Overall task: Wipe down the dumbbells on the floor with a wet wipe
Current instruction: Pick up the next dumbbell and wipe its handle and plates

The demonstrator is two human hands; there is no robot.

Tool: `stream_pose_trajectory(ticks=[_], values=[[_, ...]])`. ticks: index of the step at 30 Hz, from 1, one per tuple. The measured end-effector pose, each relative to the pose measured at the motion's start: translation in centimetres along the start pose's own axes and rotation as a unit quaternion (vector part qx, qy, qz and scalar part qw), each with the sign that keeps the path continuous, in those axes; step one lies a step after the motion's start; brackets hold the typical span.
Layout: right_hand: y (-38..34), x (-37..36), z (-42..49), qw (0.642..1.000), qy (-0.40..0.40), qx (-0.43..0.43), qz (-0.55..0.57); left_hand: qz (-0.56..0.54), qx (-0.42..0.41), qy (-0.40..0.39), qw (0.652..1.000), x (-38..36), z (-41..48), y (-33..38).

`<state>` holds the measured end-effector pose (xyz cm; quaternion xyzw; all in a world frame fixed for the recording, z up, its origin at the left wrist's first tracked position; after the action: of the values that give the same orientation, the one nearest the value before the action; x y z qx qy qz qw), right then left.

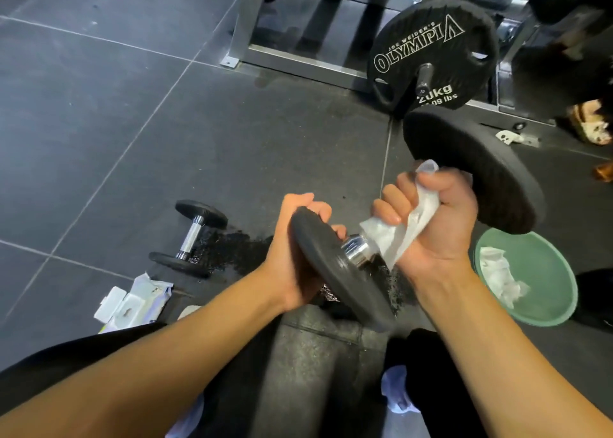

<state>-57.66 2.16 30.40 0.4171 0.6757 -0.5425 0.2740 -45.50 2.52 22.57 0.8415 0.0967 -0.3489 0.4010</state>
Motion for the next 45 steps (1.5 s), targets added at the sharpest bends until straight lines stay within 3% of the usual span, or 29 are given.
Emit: stream_pose_trajectory(ticks=[2, 4, 6, 9, 10, 11, 13, 15, 17, 18, 19, 21, 23, 28, 30, 31, 34, 38, 40, 41, 42, 43, 45], values=[[-0.4, 1.2, 0.6, 0.998, 0.060, 0.014, 0.021, 0.050, -0.095, -0.009, 0.994, -0.6, 0.7, 2.7], [-0.4, 2.5, 1.2, 0.992, 0.113, 0.021, 0.059, 0.195, -0.237, -0.027, 0.951, -1.0, 0.8, 5.8], [0.0, 4.1, 1.3, 0.981, 0.175, 0.013, 0.079, 0.383, -0.372, -0.070, 0.843, -2.5, -0.3, 7.7], [0.4, 5.5, 1.1, 0.969, 0.232, 0.007, 0.091, 0.550, -0.527, -0.144, 0.632, -5.3, -3.1, 7.8], [0.2, 5.7, 1.1, 0.969, 0.228, 0.012, 0.099, 0.567, -0.544, -0.163, 0.596, -5.6, -3.5, 7.4], [0.0, 5.6, 1.2, 0.972, 0.212, 0.019, 0.104, 0.570, -0.548, -0.174, 0.586, -5.7, -3.7, 7.2], [-0.7, 4.9, 1.3, 0.980, 0.167, 0.038, 0.099, 0.545, -0.524, -0.169, 0.633, -5.3, -2.9, 7.3], [-1.3, 4.0, 1.3, 0.987, 0.124, 0.050, 0.084, 0.453, -0.451, -0.114, 0.760, -3.8, -1.2, 7.4], [-1.6, 3.1, 1.2, 0.992, 0.077, 0.049, 0.083, 0.230, -0.269, -0.036, 0.935, -1.8, 0.4, 5.1], [-1.5, 2.7, 1.2, 0.994, 0.055, 0.043, 0.086, 0.125, -0.147, -0.005, 0.981, -1.2, 0.6, 2.7], [-1.3, 2.5, 1.2, 0.995, 0.035, 0.036, 0.088, 0.052, -0.036, 0.006, 0.998, -1.2, 0.4, 0.3], [-1.1, 2.2, 1.3, 0.996, 0.012, 0.026, 0.086, -0.002, 0.092, 0.009, 0.996, -1.1, -0.3, -2.1], [-1.1, 2.4, 1.4, 0.997, 0.011, 0.024, 0.077, -0.027, 0.110, -0.002, 0.994, -1.0, -0.2, -1.7], [0.0, 2.8, 1.2, 0.994, 0.082, 0.020, 0.064, 0.030, -0.071, -0.001, 0.997, -0.2, 0.8, 1.1], [0.3, 2.9, 1.0, 0.991, 0.112, 0.025, 0.065, 0.145, -0.203, -0.066, 0.966, -1.0, 0.3, 3.6], [0.5, 3.1, 0.9, 0.989, 0.129, 0.026, 0.064, 0.241, -0.276, -0.113, 0.923, -1.9, -0.4, 4.8], [2.5, 4.1, 0.6, 0.982, 0.177, 0.000, 0.062, 0.458, -0.454, -0.189, 0.741, -4.0, -2.8, 6.1], [5.5, 4.7, 0.4, 0.978, 0.185, -0.074, 0.063, 0.525, -0.601, -0.194, 0.571, -5.0, -5.2, 6.5], [5.8, 4.3, 0.5, 0.979, 0.172, -0.080, 0.071, 0.535, -0.639, -0.202, 0.515, -5.1, -5.9, 6.7], [5.9, 4.0, 0.6, 0.981, 0.161, -0.079, 0.077, 0.533, -0.635, -0.206, 0.520, -5.0, -5.9, 6.9], [6.0, 3.7, 0.7, 0.982, 0.151, -0.078, 0.083, 0.526, -0.614, -0.204, 0.552, -4.6, -5.4, 7.0], [6.1, 3.4, 0.8, 0.984, 0.137, -0.076, 0.087, 0.509, -0.575, -0.195, 0.611, -3.9, -4.5, 7.1], [5.9, 2.7, 1.0, 0.987, 0.111, -0.071, 0.091, 0.392, -0.433, -0.151, 0.797, -1.6, -1.6, 6.5]])
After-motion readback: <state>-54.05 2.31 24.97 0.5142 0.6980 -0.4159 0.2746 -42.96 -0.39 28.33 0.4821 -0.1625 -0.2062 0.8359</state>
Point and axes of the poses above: each hand's wrist, its own z-axis towards the middle knuckle, its own x-axis out of the back of the hand, y = z × x, the point moved 10 cm from there along z, towards the middle knuckle, and after that the axes turned 10 degrees about -x, right-handed, at the moved point
